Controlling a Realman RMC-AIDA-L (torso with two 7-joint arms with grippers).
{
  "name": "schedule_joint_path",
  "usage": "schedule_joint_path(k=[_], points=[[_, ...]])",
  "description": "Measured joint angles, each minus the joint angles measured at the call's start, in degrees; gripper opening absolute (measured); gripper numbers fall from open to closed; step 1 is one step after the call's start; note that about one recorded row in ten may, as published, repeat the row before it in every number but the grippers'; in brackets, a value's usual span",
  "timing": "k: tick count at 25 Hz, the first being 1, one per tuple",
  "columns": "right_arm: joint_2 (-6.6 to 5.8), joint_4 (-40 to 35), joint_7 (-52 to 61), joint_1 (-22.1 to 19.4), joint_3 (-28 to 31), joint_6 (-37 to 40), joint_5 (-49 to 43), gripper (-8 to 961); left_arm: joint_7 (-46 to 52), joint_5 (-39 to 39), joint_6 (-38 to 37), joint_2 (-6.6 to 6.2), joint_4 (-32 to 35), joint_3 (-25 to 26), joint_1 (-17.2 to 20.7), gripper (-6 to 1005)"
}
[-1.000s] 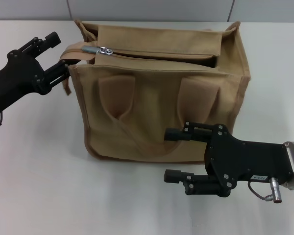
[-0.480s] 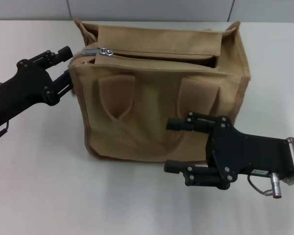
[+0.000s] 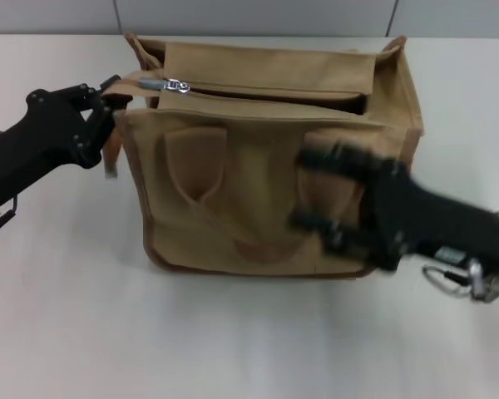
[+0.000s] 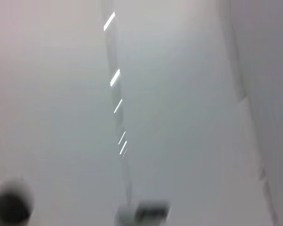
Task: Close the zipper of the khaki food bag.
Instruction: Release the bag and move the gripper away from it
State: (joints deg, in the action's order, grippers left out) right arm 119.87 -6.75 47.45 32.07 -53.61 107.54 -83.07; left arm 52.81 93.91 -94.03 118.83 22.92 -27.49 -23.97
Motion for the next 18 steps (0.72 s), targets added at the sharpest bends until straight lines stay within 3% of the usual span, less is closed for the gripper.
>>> schedule_joint_path(k=[4,5,7,8,12,18], points=[[0.01,6.05,10.39,2.73,-0.02,3.45,7.92,730,-0.22,-1.47,-0.91,-0.01,-1.0,-0.29,-0.14,87],[0.02,7.14,19.41,4.5,-0.01,3.57,9.28,730,-0.6,-1.43,-1.21,-0.01,-1.08,-0.34,-0.21,76],[0.02,7.19,25.0,5.28,0.02,3.22,9.83,730,-1.56,-1.3,-2.07,-0.01,-1.15,-0.37,-0.28,55],[0.02,6.69,35.47,6.56,0.1,1.87,10.49,730,-2.28,-1.23,-3.14,-0.01,-1.2,-0.4,-0.29,44],[0.01,6.11,45.98,8.19,1.17,-0.63,10.61,730,-2.46,-1.24,-3.96,0.0,-1.23,-0.47,-0.56,23],[0.01,16.17,56.62,10.86,6.66,-5.69,10.18,729,-2.46,-1.48,-4.85,0.08,-1.25,-0.96,-1.49,23]])
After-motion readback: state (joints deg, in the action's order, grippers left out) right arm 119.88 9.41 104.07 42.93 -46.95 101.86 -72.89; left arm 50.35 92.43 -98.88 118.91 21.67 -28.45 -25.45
